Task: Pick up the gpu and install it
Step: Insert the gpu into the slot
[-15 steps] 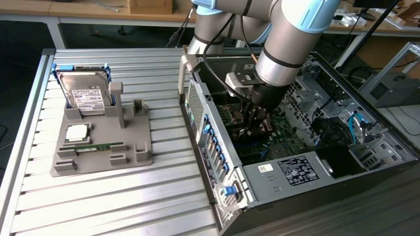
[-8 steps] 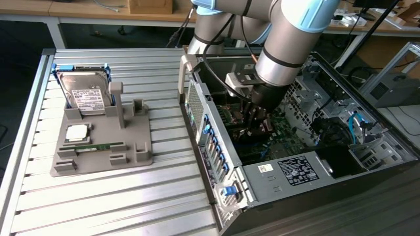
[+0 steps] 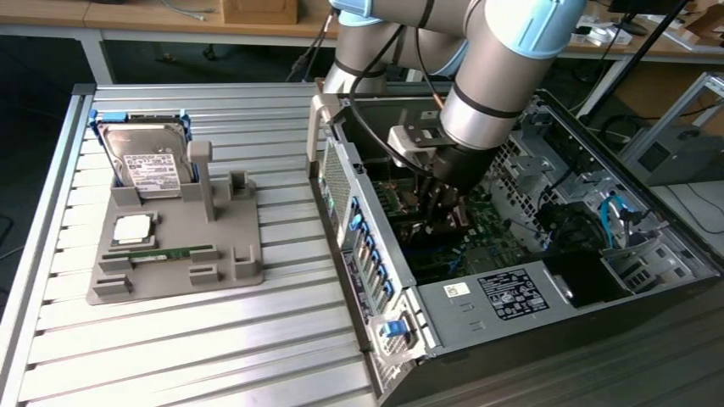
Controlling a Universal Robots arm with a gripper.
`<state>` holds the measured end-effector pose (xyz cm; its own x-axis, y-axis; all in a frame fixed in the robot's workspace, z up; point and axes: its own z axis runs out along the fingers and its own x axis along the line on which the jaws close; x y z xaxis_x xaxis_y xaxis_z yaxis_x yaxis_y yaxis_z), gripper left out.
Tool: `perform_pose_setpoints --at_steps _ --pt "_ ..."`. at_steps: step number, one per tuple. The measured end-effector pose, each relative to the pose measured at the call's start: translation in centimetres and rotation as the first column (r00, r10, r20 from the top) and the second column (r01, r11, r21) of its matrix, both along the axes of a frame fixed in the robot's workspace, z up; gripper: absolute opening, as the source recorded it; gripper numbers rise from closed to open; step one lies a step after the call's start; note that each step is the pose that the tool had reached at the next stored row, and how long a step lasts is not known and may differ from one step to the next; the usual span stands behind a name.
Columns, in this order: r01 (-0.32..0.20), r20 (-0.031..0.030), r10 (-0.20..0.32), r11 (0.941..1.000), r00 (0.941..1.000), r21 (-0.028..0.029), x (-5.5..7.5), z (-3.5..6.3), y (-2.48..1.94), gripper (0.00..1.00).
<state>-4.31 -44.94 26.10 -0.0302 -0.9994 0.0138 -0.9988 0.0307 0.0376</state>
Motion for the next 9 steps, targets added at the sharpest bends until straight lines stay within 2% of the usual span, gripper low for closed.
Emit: perform_pose_setpoints --at_steps 2,9 --pt "0.0 0.0 0.0 1.0 1.0 0.0024 0.0 0.0 -0.09 0.27" --pt "0.0 0.0 0.0 1.0 1.0 0.0022 0.0 0.0 -0.33 0.27"
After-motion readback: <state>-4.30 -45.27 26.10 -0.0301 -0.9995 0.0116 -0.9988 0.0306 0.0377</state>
